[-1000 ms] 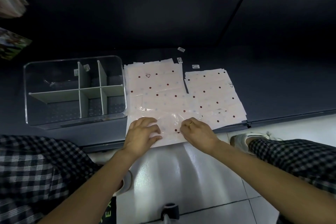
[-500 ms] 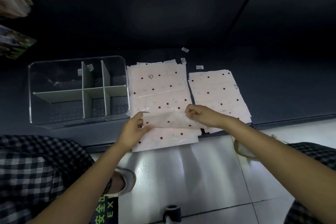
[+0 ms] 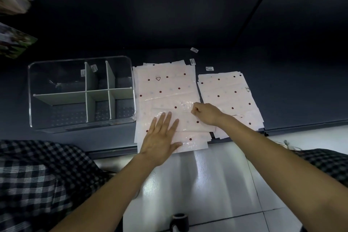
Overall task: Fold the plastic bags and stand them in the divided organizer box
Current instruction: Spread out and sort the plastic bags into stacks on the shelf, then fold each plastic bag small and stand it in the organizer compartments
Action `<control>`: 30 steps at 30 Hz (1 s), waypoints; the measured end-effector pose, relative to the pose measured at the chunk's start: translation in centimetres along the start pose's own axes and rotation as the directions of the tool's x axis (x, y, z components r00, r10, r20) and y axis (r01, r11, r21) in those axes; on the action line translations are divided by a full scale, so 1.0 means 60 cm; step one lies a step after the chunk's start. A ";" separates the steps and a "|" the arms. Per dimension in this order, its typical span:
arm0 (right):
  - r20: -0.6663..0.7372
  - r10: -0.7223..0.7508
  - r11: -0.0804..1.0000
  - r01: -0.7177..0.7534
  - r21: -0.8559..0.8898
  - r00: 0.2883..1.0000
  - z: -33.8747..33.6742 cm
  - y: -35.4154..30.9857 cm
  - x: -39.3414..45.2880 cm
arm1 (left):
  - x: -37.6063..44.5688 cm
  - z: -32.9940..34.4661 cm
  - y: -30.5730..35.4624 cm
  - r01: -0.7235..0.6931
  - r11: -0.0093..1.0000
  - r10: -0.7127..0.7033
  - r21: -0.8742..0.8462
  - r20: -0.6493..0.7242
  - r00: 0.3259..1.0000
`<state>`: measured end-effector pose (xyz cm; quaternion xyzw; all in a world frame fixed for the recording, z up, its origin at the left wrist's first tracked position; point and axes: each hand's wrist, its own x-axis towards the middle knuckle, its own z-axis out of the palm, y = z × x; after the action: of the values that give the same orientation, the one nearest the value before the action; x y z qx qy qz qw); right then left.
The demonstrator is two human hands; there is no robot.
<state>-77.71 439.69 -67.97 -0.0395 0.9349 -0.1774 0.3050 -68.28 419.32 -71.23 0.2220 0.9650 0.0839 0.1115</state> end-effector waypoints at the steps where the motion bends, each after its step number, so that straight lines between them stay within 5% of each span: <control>1: -0.007 0.011 1.000 -0.011 -0.021 1.000 0.001 -0.002 -0.001 | 0.006 0.004 -0.006 0.000 0.999 -0.002 0.045 0.045 0.999; 4: -0.231 -0.023 0.959 -0.044 -0.280 0.973 0.015 -0.016 -0.011 | 0.012 0.014 -0.020 -0.020 0.993 0.005 0.115 0.125 0.992; 7: -0.542 -0.240 0.959 0.109 -0.263 0.805 0.065 -0.046 -0.033 | 0.013 0.015 -0.017 -0.023 0.989 0.001 0.148 0.142 0.990; 9: -0.481 -0.401 0.915 0.313 -0.255 0.779 0.101 -0.068 -0.043 | 0.014 0.012 -0.012 -0.020 0.987 -0.006 0.157 0.165 0.986; 11: -0.303 -0.454 0.884 0.381 -0.271 0.838 0.131 -0.071 -0.048 | 0.013 0.008 -0.012 -0.020 0.989 -0.008 0.146 0.187 0.982; 19: -0.272 -0.217 0.968 0.171 -0.182 0.937 0.114 0.030 -0.064 | -0.011 -0.001 -0.040 -0.029 0.997 0.018 0.076 0.138 0.990; 24: -0.374 -0.208 0.973 0.153 -0.171 0.904 0.073 -0.005 -0.045 | -0.015 0.002 -0.044 -0.022 0.998 0.014 0.055 0.138 0.990; 30: -0.135 -0.204 0.970 0.181 -0.162 0.970 0.023 -0.062 0.006 | -0.013 0.001 -0.048 -0.022 0.999 0.014 0.044 0.170 0.985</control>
<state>-77.31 435.70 -67.87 -0.1393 0.9575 -0.1385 0.2112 -68.78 416.43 -71.76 0.2396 0.9517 0.0436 0.1871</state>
